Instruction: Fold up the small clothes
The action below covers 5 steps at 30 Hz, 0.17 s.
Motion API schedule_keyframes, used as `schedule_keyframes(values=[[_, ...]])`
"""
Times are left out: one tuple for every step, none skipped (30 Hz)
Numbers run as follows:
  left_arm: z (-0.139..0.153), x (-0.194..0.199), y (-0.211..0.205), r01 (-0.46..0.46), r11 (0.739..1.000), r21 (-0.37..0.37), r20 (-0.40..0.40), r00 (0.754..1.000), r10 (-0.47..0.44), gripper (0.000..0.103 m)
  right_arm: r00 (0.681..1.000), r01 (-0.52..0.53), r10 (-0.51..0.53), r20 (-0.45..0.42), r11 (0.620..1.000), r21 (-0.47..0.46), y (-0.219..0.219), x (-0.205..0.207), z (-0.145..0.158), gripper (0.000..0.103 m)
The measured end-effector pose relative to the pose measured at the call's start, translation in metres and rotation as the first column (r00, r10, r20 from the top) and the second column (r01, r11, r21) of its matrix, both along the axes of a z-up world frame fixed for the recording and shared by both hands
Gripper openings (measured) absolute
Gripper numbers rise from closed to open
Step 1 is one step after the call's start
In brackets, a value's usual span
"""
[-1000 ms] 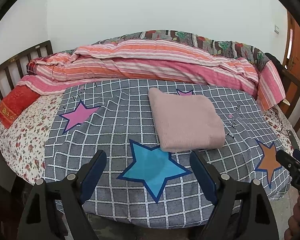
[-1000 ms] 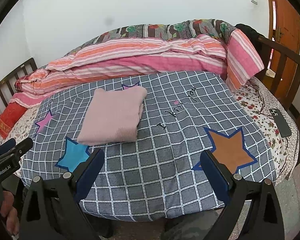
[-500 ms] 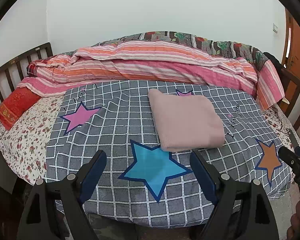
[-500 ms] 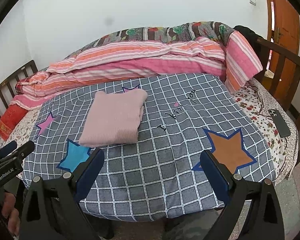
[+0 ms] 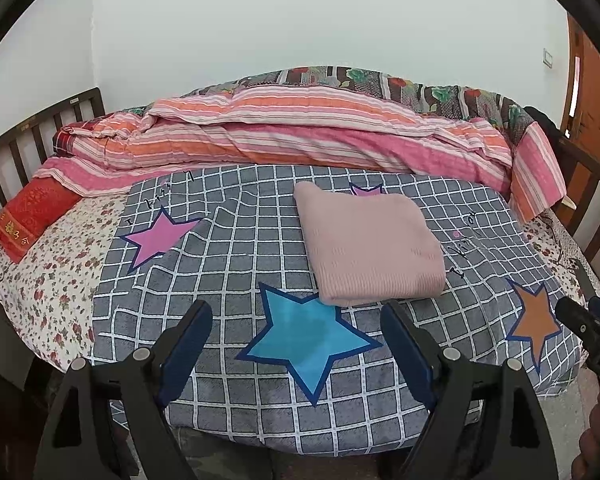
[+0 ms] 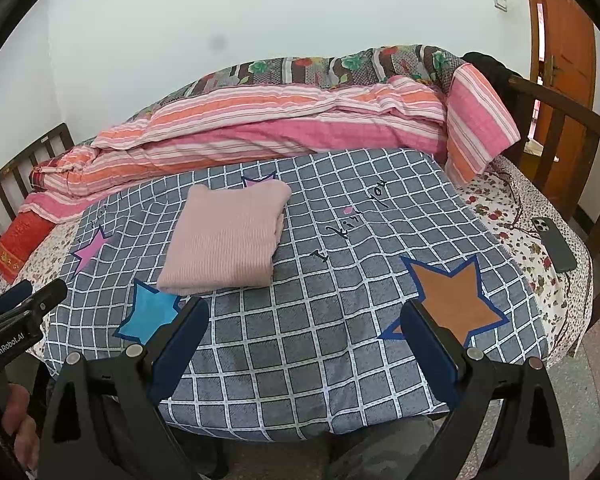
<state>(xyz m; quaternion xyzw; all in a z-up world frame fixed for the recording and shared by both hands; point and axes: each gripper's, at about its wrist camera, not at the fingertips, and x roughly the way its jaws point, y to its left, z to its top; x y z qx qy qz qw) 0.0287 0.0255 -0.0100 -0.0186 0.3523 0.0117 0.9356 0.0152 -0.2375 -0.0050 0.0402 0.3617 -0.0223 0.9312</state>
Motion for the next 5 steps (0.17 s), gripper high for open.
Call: schedule_keyframes(values=[[0.0000,-0.0001,0.0000,-0.001,1.000,-0.001,0.000,1.000,0.001,0.086,1.000,0.001,-0.001,0.000,1.000,-0.001,0.0005,-0.0001,-0.0003,0.095],[0.0001,0.0002,0.0000,-0.001,1.000,0.000,0.000,1.000,0.001,0.086,1.000,-0.001,0.001,-0.001,1.000,0.000,0.0005,0.0004,-0.0006,0.095],[-0.0004,0.0005,-0.0001,-0.002,1.000,0.003,-0.003,1.000,0.002,0.086,1.000,-0.002,0.002,-0.001,1.000,0.002,0.0007,0.0002,-0.0007,0.095],[-0.0008,0.0005,-0.0001,-0.004,1.000,0.006,-0.005,1.000,0.004,0.086,1.000,-0.003,0.004,-0.001,1.000,0.003,0.0006,0.0012,-0.0016,0.095],[-0.0019,0.0018,-0.0003,-0.005,1.000,0.011,-0.006,1.000,0.005,0.086,1.000,-0.005,0.005,0.000,1.000,0.004,0.0005,0.0023,-0.0029,0.095]])
